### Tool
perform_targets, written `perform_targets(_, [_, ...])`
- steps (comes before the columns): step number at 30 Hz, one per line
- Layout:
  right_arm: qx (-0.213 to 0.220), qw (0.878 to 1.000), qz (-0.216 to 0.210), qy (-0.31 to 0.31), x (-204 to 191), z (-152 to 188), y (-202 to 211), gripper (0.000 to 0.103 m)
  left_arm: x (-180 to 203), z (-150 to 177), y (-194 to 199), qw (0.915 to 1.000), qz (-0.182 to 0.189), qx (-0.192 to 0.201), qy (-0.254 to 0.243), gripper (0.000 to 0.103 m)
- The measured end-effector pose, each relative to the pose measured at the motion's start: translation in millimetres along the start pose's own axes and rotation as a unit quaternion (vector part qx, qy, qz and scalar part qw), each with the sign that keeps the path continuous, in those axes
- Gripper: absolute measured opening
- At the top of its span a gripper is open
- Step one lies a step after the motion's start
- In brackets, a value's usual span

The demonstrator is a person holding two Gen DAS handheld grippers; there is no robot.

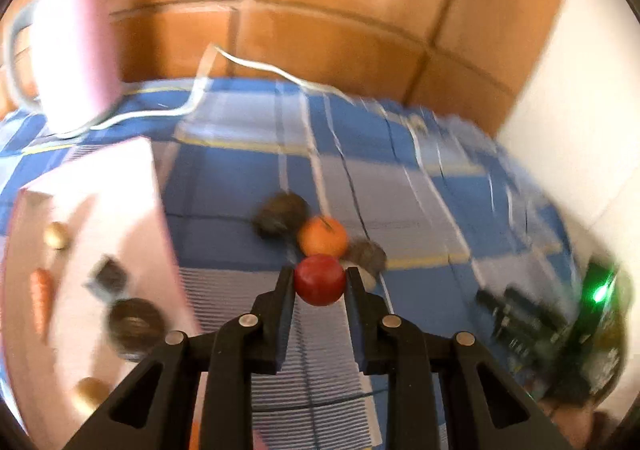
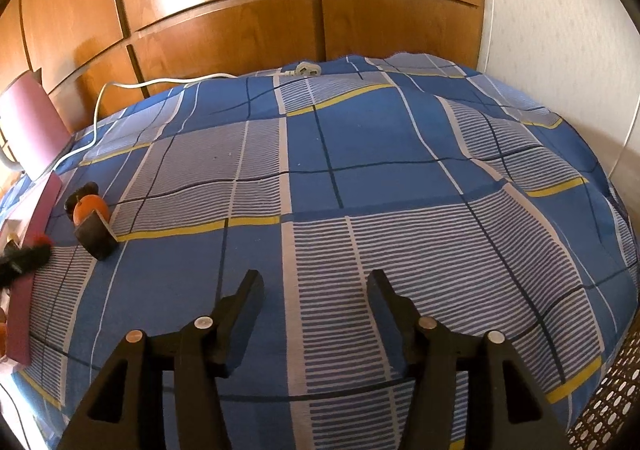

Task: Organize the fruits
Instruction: 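Carry the red tomato with the left gripper into the tray and release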

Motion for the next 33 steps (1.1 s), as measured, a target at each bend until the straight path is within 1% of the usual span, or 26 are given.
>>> perform_targets(3, [0.001,1.0,0.002,0.001,-2.4,0.4,0.2,0.06,-24.4,-8.9,25.0,0.9989,-0.016,0.03,0.032,0.025])
perform_targets(6, [0.002,1.0,0.003,0.002,-3.5,1.0,0.2,0.061,-57.7,-13.4,43.0,0.9957,-0.05,0.047,0.062,0.025])
perform_targets(7, [0.001,1.0,0.003,0.002,-3.5,1.0,0.1,0.061,-70.5,-13.5,47.0,0.9941,-0.067,0.048,0.071,0.025])
perform_targets(9, [0.001,1.0,0.004,0.002,-3.8,0.9,0.2,0.061,-91.9,-11.5,51.7,0.991,-0.086,0.049,0.09,0.025])
perform_targets(11, [0.001,1.0,0.006,0.004,-4.6,0.6,0.0,0.061,-116.2,-8.5,54.8,0.9861,-0.119,0.05,0.104,0.025])
perform_targets(12, [0.0,1.0,0.007,0.005,-5.1,0.5,0.1,0.061,-125.3,-5.7,55.4,0.9842,-0.127,0.05,0.113,0.025])
perform_targets(14, [0.0,1.0,0.008,0.009,-6.3,0.9,0.4,0.061,-141.7,-1.3,57.2,0.9797,-0.141,0.05,0.133,0.025])
perform_targets(17, [0.0,1.0,0.008,0.012,-7.4,1.2,0.5,0.063,-156.6,7.6,58.5,0.976,-0.154,0.048,0.147,0.025])
perform_targets(20, [0.0,1.0,0.01,0.014,-8.2,1.6,0.7,0.063,-163.3,16.2,59.5,0.9735,-0.164,0.044,0.153,0.026])
perform_targets(21, [0.0,1.0,0.011,0.014,-8.5,1.8,0.9,0.063,-164.6,18.2,60.6,0.9723,-0.168,0.045,0.156,0.027])
perform_targets(23, [0.0,1.0,0.012,0.016,-8.9,1.7,0.9,0.064,-161.7,21.4,61.2,0.9718,-0.17,0.049,0.156,0.035])
perform_targets(25, [0.0,1.0,0.013,0.017,-9.2,1.7,1.0,0.064,-159.5,24.5,63.7,0.9707,-0.177,0.056,0.152,0.05])
perform_targets(29, [0.0,1.0,0.013,0.019,-10.1,1.7,0.8,0.065,-153.2,31.1,70.7,0.9685,-0.193,0.058,0.146,0.056])
perform_targets(30, [0.0,1.0,0.014,0.019,-10.3,1.8,0.9,0.065,-150.5,33.7,74.0,0.9671,-0.202,0.06,0.143,0.059])
perform_targets(32, [0.0,1.0,0.014,0.019,-10.3,1.6,0.8,0.065,-145.5,37.0,80.5,0.9638,-0.219,0.066,0.137,0.068])
perform_targets(33, [0.0,1.0,0.014,0.019,-10.3,1.6,0.8,0.065,-143.9,37.3,83.5,0.9618,-0.228,0.071,0.135,0.076])
Point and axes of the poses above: each gripper's, at about its wrist camera, not at the fingertips, and y roughly against the way its jaws point, x to its right, z to its underside, the point moved 4 cm from there along -y, roughly the way its jaws point, and after that the axes turned 13 degrees about z, right-handed, at the moved point
